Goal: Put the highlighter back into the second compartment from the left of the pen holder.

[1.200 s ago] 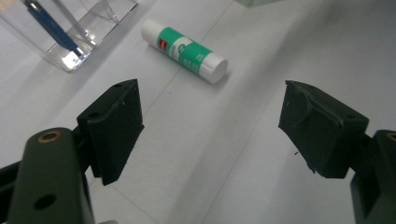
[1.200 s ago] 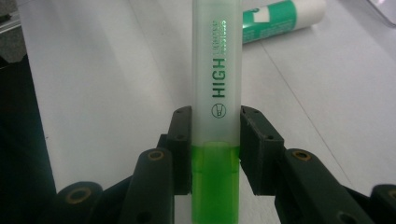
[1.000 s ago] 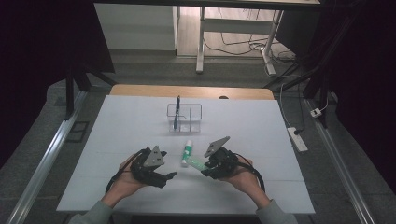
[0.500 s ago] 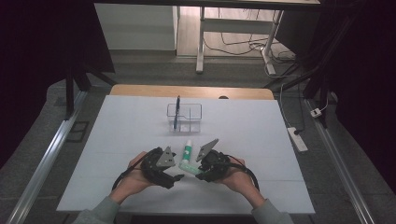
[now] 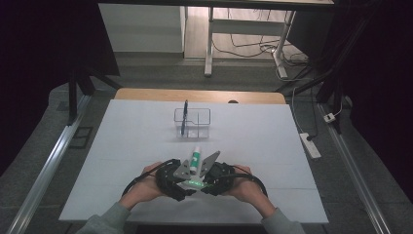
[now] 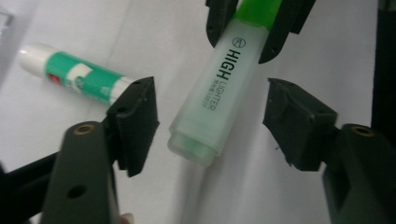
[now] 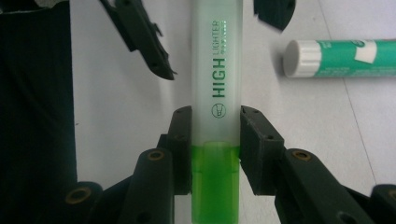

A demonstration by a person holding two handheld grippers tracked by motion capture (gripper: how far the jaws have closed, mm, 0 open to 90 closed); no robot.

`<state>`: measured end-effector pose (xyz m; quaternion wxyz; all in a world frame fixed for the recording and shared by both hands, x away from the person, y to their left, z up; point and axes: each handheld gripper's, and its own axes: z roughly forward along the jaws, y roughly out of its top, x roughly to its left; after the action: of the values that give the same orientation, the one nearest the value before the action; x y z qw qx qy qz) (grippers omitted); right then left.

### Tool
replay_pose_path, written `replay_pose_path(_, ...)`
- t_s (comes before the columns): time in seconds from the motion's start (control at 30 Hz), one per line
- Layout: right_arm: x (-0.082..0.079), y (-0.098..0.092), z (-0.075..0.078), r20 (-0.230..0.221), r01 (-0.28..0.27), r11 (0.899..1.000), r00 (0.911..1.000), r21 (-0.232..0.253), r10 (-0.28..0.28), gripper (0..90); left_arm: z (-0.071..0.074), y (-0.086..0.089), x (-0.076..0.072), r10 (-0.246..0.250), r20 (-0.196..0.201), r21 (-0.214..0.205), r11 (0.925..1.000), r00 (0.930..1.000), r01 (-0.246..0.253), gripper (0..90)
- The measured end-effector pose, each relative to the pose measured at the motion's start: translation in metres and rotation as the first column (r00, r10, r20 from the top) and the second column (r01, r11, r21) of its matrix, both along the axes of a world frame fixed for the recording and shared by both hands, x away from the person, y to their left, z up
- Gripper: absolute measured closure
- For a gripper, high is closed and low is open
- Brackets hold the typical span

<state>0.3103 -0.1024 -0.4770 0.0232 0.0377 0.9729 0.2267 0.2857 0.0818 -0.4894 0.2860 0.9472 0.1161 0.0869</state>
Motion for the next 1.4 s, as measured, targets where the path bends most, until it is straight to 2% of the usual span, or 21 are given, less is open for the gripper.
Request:
replay_pose_path(0.2, -0.004, 0.002, 0.001, 0.021, -0.053, 0.998, 0.9983, -0.02, 0.054, 66.5, -0.002, -0.003, -0.003, -0.043, -0.008, 0.01, 0.999, 0.999, 0.043, 52.1)
replay_pose_path(0.37, -0.007, 0.003, -0.001, 0.022, -0.088, 0.995, 0.9958, -0.046, 0.089, 66.4, -0.005, -0.005, -0.004, -0.08, -0.032, 0.027, 0.9964, 0.9963, 0.081, 57.7)
replay_pose_path(0.4, -0.008, 0.003, -0.001, 0.039, -0.097, 0.994, 0.9943, -0.053, 0.099, 66.2, -0.005, -0.005, -0.004, -0.093, -0.038, 0.035, 0.995, 0.995, 0.094, 59.0)
replay_pose_path(0.47, -0.009, 0.003, -0.002, 0.034, -0.122, 0.99, 0.9916, -0.068, 0.125, 65.2, -0.007, -0.006, -0.006, -0.114, -0.06, 0.037, 0.9925, 0.9917, 0.117, 62.7)
replay_pose_path(0.53, -0.01, 0.003, -0.003, 0.039, -0.137, 0.989, 0.9894, -0.063, 0.14, 64.4, -0.007, -0.007, -0.007, -0.116, -0.061, 0.038, 0.9923, 0.9914, 0.118, 64.6)
replay_pose_path(0.6, -0.01, 0.001, -0.002, 0.046, -0.128, 0.99, 0.9903, -0.055, 0.131, 63.9, -0.005, -0.006, -0.006, -0.111, -0.061, 0.03, 0.9931, 0.9919, 0.113, 64.8)
replay_pose_path(0.73, -0.006, -0.004, 0.003, 0.038, -0.091, 0.996, 0.9952, 0.022, 0.09, 61.0, -0.001, -0.001, -0.005, -0.088, -0.047, -0.001, 0.9961, 0.995, 0.088, 65.0)
replay_pose_path(0.8, -0.003, -0.009, 0.007, 0.034, -0.039, 0.996, 0.9987, 0.076, 0.037, 59.3, 0.0, 0.002, -0.004, -0.073, -0.038, -0.011, 0.9973, 0.9966, 0.072, 65.0)
replay_pose_path(0.87, 0.002, -0.016, 0.011, 0.029, 0.014, 0.991, 0.9994, 0.132, -0.018, 55.8, 0.001, 0.004, -0.003, -0.052, -0.024, -0.029, 0.9982, 0.9983, 0.052, 65.0)
replay_pose_path(0.9, 0.003, -0.019, 0.012, 0.019, 0.046, 0.985, 0.9986, 0.168, -0.049, 53.9, 0.002, 0.006, -0.003, -0.043, -0.017, -0.034, 0.9985, 0.9989, 0.043, 65.0)
replay_pose_path(0.97, 0.007, -0.026, 0.015, 0.03, 0.093, 0.972, 0.9944, 0.217, -0.102, 50.2, 0.003, 0.008, -0.002, -0.024, -0.007, -0.048, 0.9986, 0.9997, 0.024, 65.0)
replay_pose_path(1.1, 0.011, -0.037, 0.02, 0.027, 0.175, 0.94, 0.9812, 0.294, -0.191, 45.2, 0.004, 0.014, 0.0, 0.023, 0.011, -0.07, 0.9973, 0.9997, -0.022, 65.0)
replay_pose_path(1.23, 0.013, -0.046, 0.024, 0.038, 0.235, 0.908, 0.9638, 0.347, -0.264, 41.9, 0.006, 0.02, 0.001, 0.072, 0.027, -0.101, 0.9924, 0.997, -0.069, 65.0)
replay_pose_path(1.33, 0.015, -0.054, 0.026, 0.024, 0.28, 0.88, 0.9498, 0.383, -0.312, 41.6, 0.008, 0.025, 0.002, 0.101, 0.038, -0.128, 0.9872, 0.9941, -0.096, 65.0)
replay_pose_path(1.4, 0.016, -0.059, 0.028, 0.027, 0.301, 0.868, 0.9405, 0.396, -0.339, 41.5, 0.009, 0.028, 0.003, 0.121, 0.039, -0.149, 0.9822, 0.9919, -0.114, 65.0)
